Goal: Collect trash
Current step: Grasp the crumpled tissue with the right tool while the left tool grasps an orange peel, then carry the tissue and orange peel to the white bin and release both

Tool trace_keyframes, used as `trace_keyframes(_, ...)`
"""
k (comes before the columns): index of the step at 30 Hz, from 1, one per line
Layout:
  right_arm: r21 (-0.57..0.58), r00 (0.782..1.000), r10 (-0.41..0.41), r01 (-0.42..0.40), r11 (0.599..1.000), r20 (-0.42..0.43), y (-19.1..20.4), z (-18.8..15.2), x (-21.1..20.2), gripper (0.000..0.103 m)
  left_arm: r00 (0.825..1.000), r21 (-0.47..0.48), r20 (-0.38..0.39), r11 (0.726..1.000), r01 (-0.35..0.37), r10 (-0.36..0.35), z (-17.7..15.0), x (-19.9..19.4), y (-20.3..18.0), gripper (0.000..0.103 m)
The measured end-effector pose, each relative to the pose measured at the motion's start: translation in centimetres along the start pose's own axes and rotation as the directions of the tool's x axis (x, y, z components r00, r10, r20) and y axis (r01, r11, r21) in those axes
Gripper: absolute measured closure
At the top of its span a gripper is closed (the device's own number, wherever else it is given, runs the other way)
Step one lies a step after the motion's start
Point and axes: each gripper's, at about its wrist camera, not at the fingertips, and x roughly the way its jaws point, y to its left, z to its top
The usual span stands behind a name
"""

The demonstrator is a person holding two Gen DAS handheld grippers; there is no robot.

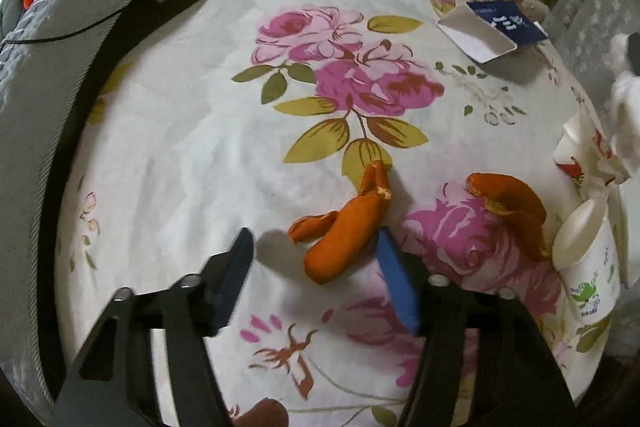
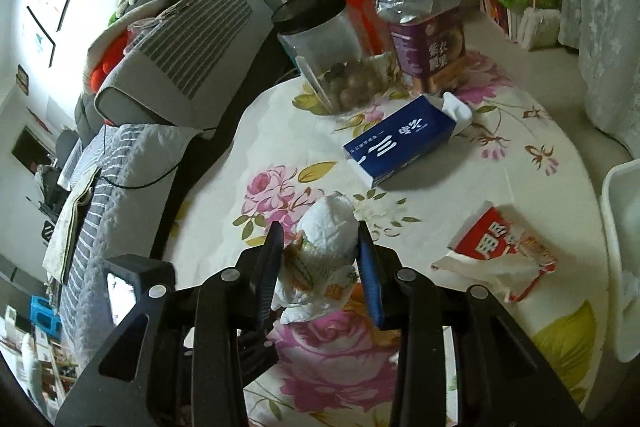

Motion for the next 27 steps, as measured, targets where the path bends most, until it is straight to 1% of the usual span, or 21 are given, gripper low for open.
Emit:
trace_keyframes(2,-0.007,1.0,-0.004,0.004,1.0,0.007,0.1,0.0,-0.2,0.069,1.0,-0.011,0.013,1.0,-0.004,0.004,0.1,0.2,0.0,0.062)
trace_keyframes(3,-0.012,1.0,-0.003,0.003,1.0,0.011,0.0,0.0,-0.3,0.069,1.0,-0.016,0.021,1.0,-0.004,0.004,0.1,0.1,0.0,0.065)
trace_keyframes(4,-0.015,1.0,-0.002,0.002,1.0,0.015,0.0,0.1,-0.4,0.069,1.0,-0.025,0.027,1.0,0.005,-0.004,0.2,0.0,0.1,0.07)
trace_keyframes(5,-0.018,1.0,-0.001,0.001,1.0,0.019,0.0,0.1,-0.6,0.069,0.999,-0.04,0.039,0.999,0.02,-0.019,0.3,-0.3,0.3,0.072)
trace_keyframes(7,-0.027,1.0,0.0,0.001,1.0,0.027,0.0,0.1,-0.9,0.069,0.998,-0.067,0.065,0.998,0.022,-0.018,0.4,-0.9,0.7,0.073)
trace_keyframes(10,-0.045,0.999,-0.005,0.007,0.999,0.044,0.1,0.1,-1.4,0.069,0.994,-0.133,0.112,0.991,0.019,-0.004,0.6,-2.4,2.0,0.074)
trace_keyframes(13,-0.075,0.996,-0.018,0.025,0.997,0.085,0.3,0.2,-2.3,0.069,0.982,-0.194,0.186,0.981,0.029,0.008,1.2,-4.6,3.0,0.074)
trace_keyframes(15,-0.089,0.993,-0.029,0.039,0.995,0.117,0.3,0.3,-3.1,0.069,0.964,-0.216,0.263,0.976,0.021,0.037,1.3,-6.9,2.9,0.074)
trace_keyframes(16,-0.095,0.99,-0.033,0.046,0.994,0.136,0.3,0.4,-3.5,0.069,0.956,-0.222,0.289,0.975,0.019,0.047,1.3,-7.7,2.8,0.074)
trace_keyframes(17,-0.099,0.987,-0.038,0.053,0.994,0.154,0.3,0.4,-4.0,0.069,0.939,-0.236,0.336,0.972,0.01,0.072,1.2,-9.1,2.6,0.074)
trace_keyframes(18,-0.102,0.985,-0.042,0.06,0.993,0.168,0.3,0.4,-4.2,0.069,0.928,-0.243,0.362,0.97,0.002,0.089,1.2,-9.9,2.5,0.074)
trace_keyframes(19,-0.107,0.981,-0.049,0.07,0.992,0.187,0.2,0.5,-4.7,0.069,0.906,-0.253,0.407,0.967,-0.013,0.119,1.2,-11.2,2.0,0.074)
trace_keyframes(21,-0.125,0.97,-0.072,0.103,0.987,0.232,0.2,0.5,-5.6,0.069,0.868,-0.264,0.469,0.964,-0.04,0.164,1.1,-13.0,1.3,0.074)
trace_keyframes(22,-0.133,0.965,-0.081,0.117,0.984,0.25,0.2,0.5,-6.0,0.069,0.854,-0.268,0.488,0.962,-0.049,0.18,1.2,-13.5,0.9,0.074)
trace_keyframes(23,-0.146,0.956,-0.093,0.138,0.98,0.277,0.2,0.4,-6.5,0.069,0.836,-0.274,0.513,0.96,-0.059,0.197,1.1,-14.3,0.5,0.074)
trace_keyframes(25,-0.158,0.946,-0.109,0.163,0.974,0.306,0.2,0.4,-7.2,0.069,0.81,-0.281,0.547,0.958,-0.061,0.213,1.0,-15.6,-0.2,0.074)
trace_keyframes(26,-0.165,0.94,-0.116,0.176,0.971,0.321,0.1,0.4,-7.6,0.069,0.804,-0.283,0.555,0.957,-0.06,0.214,0.9,-16.0,-0.4,0.074)
trace_keyframes(27,-0.167,0.936,-0.12,0.183,0.969,0.33,0.1,0.4,-7.8,0.069,0.793,-0.278,0.571,0.959,-0.058,0.213,0.9,-16.6,-0.6,0.074)
